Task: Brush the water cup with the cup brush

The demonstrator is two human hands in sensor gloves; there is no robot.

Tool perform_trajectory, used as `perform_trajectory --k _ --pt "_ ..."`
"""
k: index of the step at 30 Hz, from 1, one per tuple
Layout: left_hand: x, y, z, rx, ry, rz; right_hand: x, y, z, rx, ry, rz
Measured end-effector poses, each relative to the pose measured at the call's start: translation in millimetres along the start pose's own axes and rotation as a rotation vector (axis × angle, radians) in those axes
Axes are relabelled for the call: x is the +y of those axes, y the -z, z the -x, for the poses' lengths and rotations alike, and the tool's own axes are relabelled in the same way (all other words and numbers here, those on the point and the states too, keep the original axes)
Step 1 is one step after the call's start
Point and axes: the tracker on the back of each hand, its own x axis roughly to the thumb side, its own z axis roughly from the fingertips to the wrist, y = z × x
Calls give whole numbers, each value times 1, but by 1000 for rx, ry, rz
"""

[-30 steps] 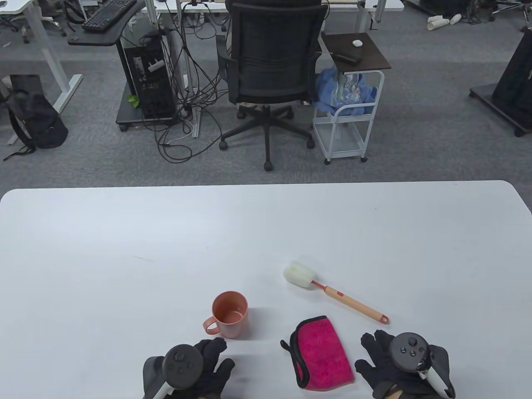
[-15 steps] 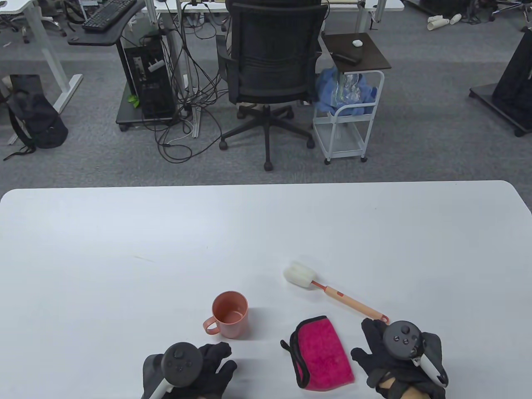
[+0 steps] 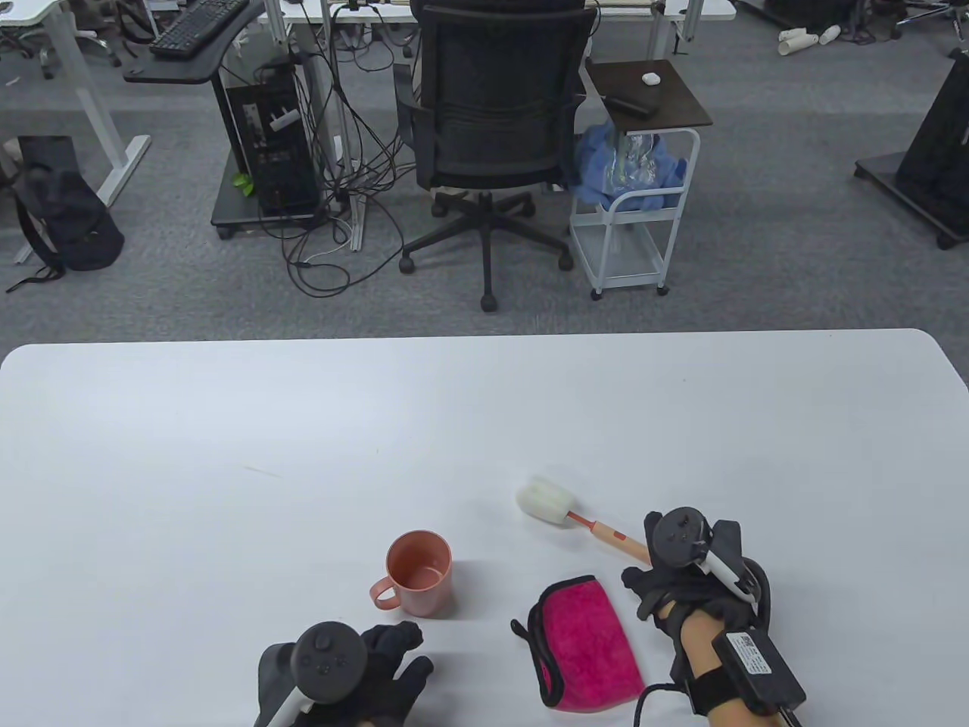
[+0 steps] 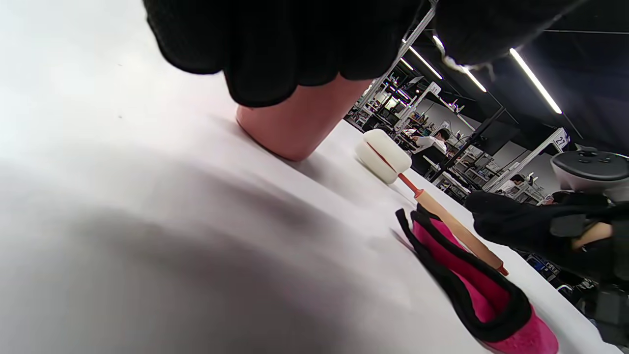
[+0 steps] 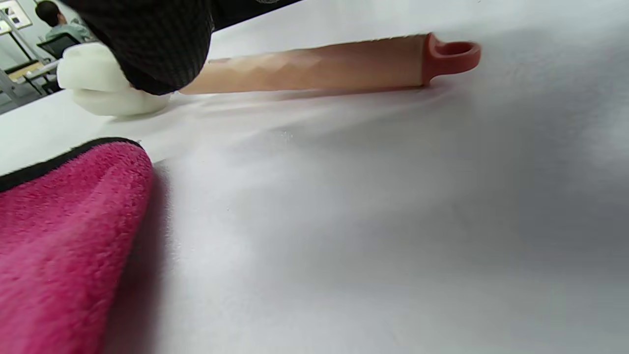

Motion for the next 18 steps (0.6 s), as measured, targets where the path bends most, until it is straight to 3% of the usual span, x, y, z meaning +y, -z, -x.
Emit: perform_trajectory --k 6,13,18 --pt "-2 2 -2 -11 13 20 17 16 -5 40 -73 -75" --pt "-3 1 -2 -7 10 25 10 14 -9 93 -183 28" --pt "-4 3 -2 0 9 49 -3 -4 -9 37 -31 155"
